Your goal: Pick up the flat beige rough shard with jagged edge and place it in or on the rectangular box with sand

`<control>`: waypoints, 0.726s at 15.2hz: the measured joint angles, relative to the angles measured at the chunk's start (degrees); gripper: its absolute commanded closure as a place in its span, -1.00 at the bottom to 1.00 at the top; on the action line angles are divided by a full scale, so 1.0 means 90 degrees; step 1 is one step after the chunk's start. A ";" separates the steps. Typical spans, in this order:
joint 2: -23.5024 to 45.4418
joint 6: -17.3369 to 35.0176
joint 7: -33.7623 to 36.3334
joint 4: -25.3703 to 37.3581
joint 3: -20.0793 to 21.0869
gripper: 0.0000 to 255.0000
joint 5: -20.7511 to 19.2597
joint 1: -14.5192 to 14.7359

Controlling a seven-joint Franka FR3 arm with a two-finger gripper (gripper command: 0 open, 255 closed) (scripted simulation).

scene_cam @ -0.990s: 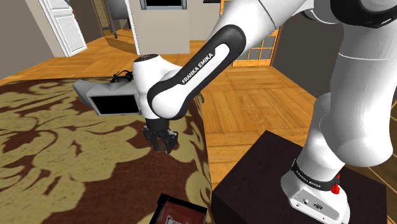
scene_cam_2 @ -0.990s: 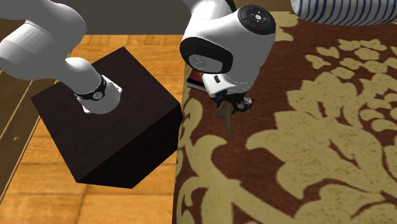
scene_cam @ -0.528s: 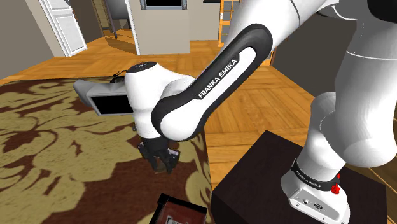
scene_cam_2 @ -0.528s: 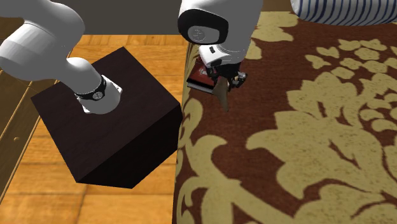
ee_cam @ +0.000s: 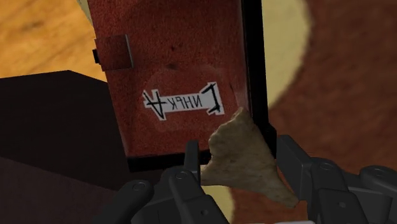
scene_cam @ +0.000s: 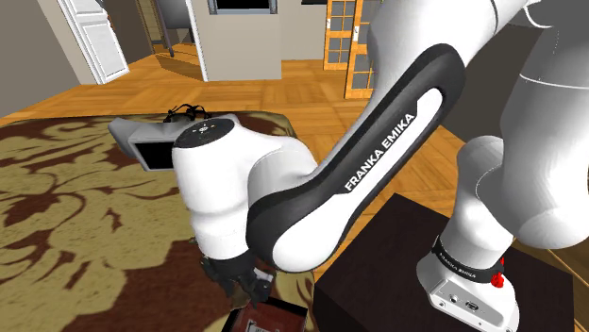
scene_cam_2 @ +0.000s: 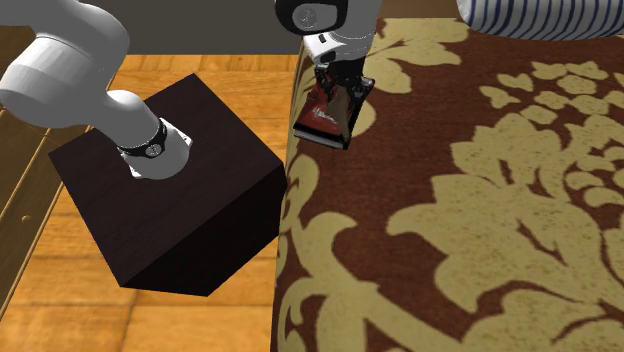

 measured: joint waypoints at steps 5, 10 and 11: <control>0.0049 -0.0034 0.0857 0.0107 0.0365 1.00 -0.0073 0.0442; 0.0231 0.0055 0.1559 0.0197 0.0615 1.00 -0.0220 0.0791; 0.0298 0.0125 0.1610 0.0189 0.0617 1.00 -0.0261 0.0809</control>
